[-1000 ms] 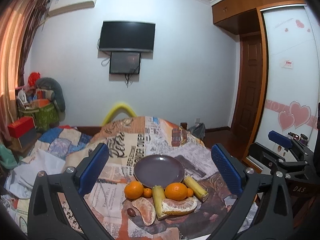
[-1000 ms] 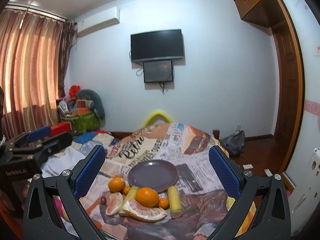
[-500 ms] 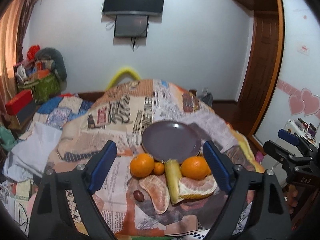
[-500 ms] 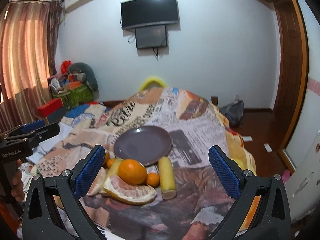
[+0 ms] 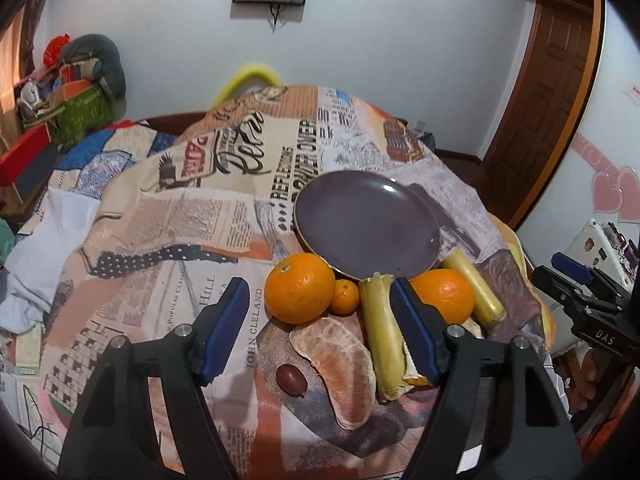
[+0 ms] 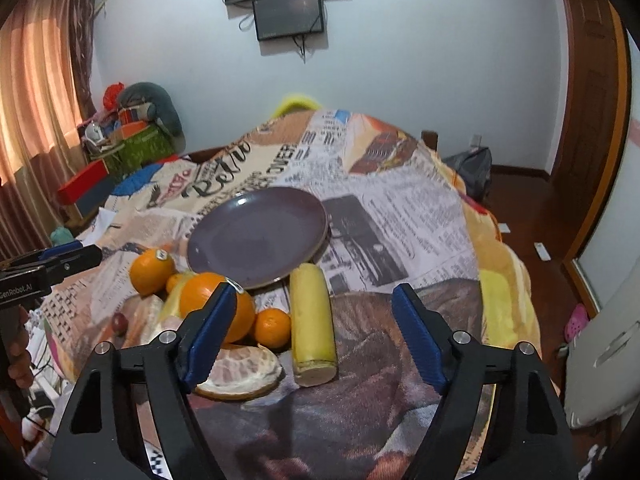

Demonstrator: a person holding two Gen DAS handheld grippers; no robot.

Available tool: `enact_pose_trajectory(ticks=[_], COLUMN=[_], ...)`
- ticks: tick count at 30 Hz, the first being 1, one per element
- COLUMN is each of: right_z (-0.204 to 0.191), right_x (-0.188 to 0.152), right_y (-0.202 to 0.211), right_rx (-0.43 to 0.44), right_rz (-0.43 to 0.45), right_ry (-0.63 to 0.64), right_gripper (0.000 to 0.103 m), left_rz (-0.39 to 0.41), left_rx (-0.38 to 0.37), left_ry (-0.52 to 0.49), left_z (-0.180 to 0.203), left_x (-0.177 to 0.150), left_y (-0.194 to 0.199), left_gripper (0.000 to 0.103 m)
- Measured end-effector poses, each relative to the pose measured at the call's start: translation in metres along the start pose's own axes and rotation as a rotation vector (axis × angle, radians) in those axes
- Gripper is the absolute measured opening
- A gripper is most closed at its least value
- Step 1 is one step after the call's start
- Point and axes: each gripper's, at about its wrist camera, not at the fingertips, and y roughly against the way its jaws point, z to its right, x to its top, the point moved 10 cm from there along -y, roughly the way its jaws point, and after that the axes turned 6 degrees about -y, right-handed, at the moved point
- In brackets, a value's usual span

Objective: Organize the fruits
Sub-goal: 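Grasp the yellow cylinder with the right tool while the left tool grasps a large orange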

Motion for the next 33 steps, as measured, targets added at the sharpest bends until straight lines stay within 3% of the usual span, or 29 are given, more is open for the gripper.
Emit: enact_pose_trajectory(ticks=[11, 33], right_z=[0.009, 0.003], right_x=[-0.015, -0.025], right_y=[-0.051, -0.100], right_rx=[0.038, 0.101], right_rz=[-0.131, -0.236], right_ry=[-0.029, -0.026], right_gripper=[0.057, 0.041], left_rz=[-0.103, -0.164], left_rx=[-0.020, -0.051], left_ry=[0.015, 0.052], left_z=[-0.013, -0.019], left_x=[-0.007, -0.010], left_y=[-0.053, -0.109], left_gripper=[0.072, 0.072])
